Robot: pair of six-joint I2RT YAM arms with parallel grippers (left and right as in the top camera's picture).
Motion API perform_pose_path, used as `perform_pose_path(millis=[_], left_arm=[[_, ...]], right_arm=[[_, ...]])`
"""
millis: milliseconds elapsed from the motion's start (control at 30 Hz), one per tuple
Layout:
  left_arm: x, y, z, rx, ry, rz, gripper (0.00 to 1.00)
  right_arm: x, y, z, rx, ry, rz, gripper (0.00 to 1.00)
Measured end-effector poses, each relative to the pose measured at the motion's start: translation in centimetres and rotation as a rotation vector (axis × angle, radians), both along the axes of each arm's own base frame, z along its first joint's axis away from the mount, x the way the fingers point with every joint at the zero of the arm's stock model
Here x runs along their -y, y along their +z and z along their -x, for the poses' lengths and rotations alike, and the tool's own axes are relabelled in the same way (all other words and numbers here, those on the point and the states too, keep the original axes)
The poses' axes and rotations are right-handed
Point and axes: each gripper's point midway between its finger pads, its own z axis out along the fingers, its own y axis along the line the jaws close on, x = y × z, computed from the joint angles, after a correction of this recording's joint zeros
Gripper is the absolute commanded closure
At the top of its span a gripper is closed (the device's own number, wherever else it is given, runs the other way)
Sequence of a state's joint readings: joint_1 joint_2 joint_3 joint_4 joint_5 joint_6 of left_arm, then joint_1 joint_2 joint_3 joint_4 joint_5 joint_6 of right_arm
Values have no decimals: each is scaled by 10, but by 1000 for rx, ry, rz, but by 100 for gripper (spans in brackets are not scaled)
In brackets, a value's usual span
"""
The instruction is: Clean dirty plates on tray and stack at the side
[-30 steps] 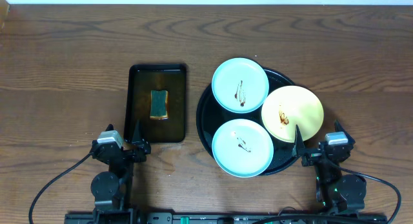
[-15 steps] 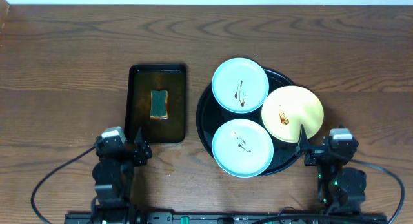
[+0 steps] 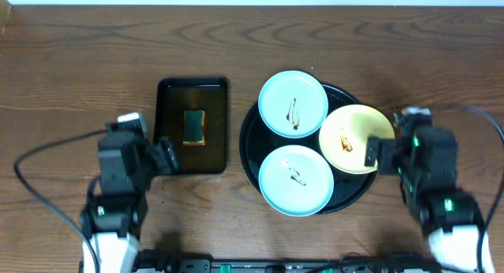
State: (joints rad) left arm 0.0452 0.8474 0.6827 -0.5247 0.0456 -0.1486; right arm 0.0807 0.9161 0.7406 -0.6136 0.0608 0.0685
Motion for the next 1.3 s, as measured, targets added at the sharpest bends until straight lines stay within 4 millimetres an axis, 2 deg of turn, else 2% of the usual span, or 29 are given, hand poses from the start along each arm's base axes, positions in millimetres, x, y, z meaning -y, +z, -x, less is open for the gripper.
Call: perform_pose_path(millis=[167, 267, 367, 500, 533, 633, 733, 1000, 1167, 1300], left_arm=[[-1, 9, -14, -137, -1, 6, 20], [-1, 1, -19, -190, 0, 9, 20], [0, -5, -24, -202, -3, 14, 20], [11, 7, -46, -107, -52, 61, 20], [14, 13, -53, -72, -65, 70, 20], [21, 16, -70, -27, -93, 76, 21], [34, 1, -80, -59, -129, 76, 22], [65, -62, -92, -207, -227, -46, 24], [68, -95, -95, -276, -229, -115, 24], [65, -111, -95, -314, -223, -137, 26]], right_arm=[[-9, -9, -23, -142, 25, -23, 1], [-13, -14, -33, -177, 35, -34, 1], [-11, -17, -32, -188, 28, -32, 1], [9, -20, -28, -211, -65, -32, 1], [21, -21, -26, -217, -118, -42, 1], [36, -22, -24, -219, -181, -69, 1], [42, -22, -24, -219, -205, -98, 1], [37, -22, -24, -220, -190, -135, 1], [34, -22, -24, -224, -181, -147, 1], [33, -22, -23, -228, -179, -149, 1]])
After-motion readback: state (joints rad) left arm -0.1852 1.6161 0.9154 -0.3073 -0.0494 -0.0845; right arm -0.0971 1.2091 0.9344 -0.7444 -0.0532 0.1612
